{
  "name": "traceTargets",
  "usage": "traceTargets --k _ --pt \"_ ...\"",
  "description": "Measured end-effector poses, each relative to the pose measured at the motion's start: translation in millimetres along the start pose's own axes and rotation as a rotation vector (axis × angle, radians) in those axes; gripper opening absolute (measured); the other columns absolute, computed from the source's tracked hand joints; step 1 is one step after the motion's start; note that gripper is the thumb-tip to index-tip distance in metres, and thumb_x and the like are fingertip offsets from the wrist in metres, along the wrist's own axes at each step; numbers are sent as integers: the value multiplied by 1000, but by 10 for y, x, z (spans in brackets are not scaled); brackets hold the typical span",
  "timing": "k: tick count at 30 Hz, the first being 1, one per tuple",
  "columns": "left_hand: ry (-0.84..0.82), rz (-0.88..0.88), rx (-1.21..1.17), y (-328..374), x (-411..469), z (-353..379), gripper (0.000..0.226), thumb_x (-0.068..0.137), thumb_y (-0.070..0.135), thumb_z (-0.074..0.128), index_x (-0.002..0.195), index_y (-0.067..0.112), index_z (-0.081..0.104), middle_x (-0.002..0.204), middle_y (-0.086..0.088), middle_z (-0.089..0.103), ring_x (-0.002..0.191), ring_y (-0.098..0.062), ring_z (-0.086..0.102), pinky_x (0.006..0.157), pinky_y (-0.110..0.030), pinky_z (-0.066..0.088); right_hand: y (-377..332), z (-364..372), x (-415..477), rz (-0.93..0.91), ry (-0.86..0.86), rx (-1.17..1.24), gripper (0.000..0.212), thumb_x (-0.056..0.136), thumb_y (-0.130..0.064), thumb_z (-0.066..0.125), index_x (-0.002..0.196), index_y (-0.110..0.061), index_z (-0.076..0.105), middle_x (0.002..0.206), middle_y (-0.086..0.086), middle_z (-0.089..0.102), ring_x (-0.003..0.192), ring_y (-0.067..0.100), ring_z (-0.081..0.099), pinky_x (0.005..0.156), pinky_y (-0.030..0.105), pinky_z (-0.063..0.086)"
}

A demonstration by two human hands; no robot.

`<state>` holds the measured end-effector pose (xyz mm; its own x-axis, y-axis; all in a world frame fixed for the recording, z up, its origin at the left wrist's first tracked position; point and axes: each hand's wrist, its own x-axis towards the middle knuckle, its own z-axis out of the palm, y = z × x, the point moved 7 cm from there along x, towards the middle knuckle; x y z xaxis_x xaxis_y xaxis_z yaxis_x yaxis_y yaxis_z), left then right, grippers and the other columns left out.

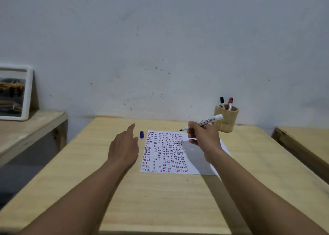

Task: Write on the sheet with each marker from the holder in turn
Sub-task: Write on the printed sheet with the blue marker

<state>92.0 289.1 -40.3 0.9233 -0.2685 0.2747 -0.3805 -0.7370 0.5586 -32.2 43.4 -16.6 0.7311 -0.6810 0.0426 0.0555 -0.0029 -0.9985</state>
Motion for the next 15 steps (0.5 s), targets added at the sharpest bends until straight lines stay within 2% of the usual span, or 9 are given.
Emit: traceTargets --k 3,5,7,11,15 --pt "-127 29 144 -89 -142 124 50 104 28 31 154 25 31 146 -6 53 141 -29 39 113 -47 30 46 -62 91 -48 -7 -164 18 92 -16 60 92 0 69 73 8 67 66 19 64 54 27 53" --pt "-220 55 262 -124 -189 226 52 105 32 22 157 30 22 160 -8 35 153 -29 16 121 -53 12 115 -73 139 -43 -40 -229 21 94 -16 59 99 1 69 78 9 68 67 18 65 55 26 54" --pt "-283 59 333 -144 -192 282 53 105 37 17 158 36 16 166 -8 17 155 -28 3 122 -56 4 174 -99 162 -42 -37 -261 20 93 -18 62 101 0 70 80 10 71 67 19 67 57 28 56" --pt "-309 66 368 -141 -162 309 54 103 41 14 157 39 12 168 -6 7 155 -25 -1 122 -56 1 269 -112 167 -87 1 -383 23 86 -25 69 85 -3 73 64 4 71 55 16 66 62 38 58" --pt "-318 60 361 -172 -159 319 56 101 46 14 157 41 11 168 -5 5 155 -24 -2 122 -55 -1 346 -77 124 -112 27 -498 20 81 -29 69 74 -11 68 66 1 72 62 17 67 57 28 47"
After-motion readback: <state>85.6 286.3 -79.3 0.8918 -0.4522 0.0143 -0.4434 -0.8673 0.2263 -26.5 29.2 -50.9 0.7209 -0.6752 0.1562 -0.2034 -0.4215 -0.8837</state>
